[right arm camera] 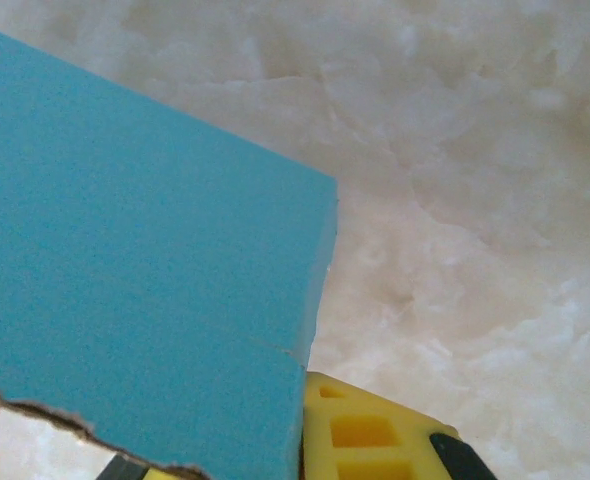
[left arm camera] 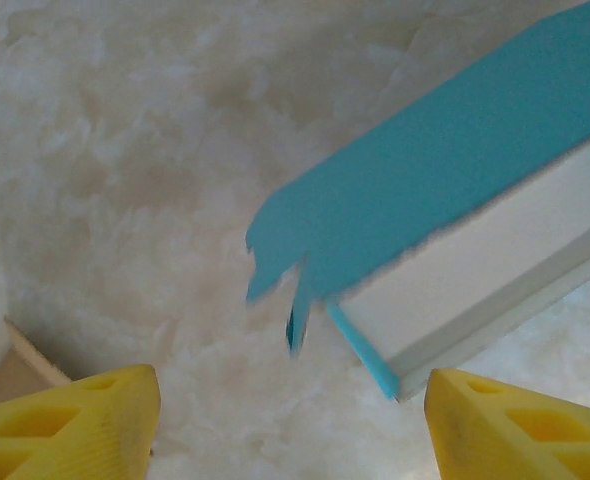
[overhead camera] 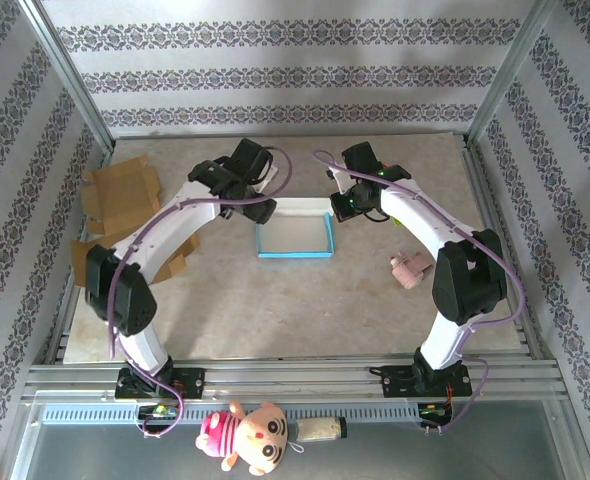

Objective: Fold the paper box

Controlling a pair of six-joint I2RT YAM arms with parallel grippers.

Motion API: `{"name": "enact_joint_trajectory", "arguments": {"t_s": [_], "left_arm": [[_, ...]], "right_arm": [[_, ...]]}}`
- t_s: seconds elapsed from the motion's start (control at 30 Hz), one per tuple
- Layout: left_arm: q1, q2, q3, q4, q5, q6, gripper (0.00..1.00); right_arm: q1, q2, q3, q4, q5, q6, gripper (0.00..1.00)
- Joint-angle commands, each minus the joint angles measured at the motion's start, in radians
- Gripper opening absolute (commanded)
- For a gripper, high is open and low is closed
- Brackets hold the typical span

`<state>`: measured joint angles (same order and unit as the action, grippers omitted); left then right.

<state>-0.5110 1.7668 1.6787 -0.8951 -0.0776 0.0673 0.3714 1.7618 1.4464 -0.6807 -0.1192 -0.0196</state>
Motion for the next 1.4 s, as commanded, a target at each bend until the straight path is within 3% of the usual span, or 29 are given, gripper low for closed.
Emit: {"name": "enact_joint_trajectory", "arguments": {"t_s": [0.0,0.13,0.43,0.77,0.9,1.0,1.13,1.37], "left_arm": [[0.018,0.087,0.112,-0.101,0.066,0.127,0.71],[0.021,0.145,0.161,-0.136,0.033,0.118,0.7],[0.041,0.123,0.104,-0.098,-0.045,0.075,0.63],[0.069,0.139,0.097,-0.066,0.036,0.085,0.4],[0.07,0.148,0.092,-0.052,0.047,0.09,0.41],[0.072,0.152,0.087,-0.039,0.043,0.1,0.51],[0.071,0.159,0.085,-0.019,0.045,0.118,0.5],[0.072,0.175,0.09,-0.004,0.077,0.093,0.26]], "right_arm": [[0.011,-0.025,0.031,-0.028,0.013,-0.02,0.09],[0.013,-0.018,0.04,-0.034,0.013,-0.02,0.09],[0.014,-0.009,0.046,-0.04,0.015,-0.026,0.09],[0.014,-0.007,0.049,-0.045,0.017,-0.024,0.09],[0.014,-0.009,0.052,-0.049,0.019,-0.026,0.09],[0.014,-0.01,0.052,-0.052,0.019,-0.026,0.09],[0.015,-0.009,0.056,-0.053,0.019,-0.025,0.09],[0.019,-0.007,0.063,-0.056,0.027,-0.016,0.09]]}}
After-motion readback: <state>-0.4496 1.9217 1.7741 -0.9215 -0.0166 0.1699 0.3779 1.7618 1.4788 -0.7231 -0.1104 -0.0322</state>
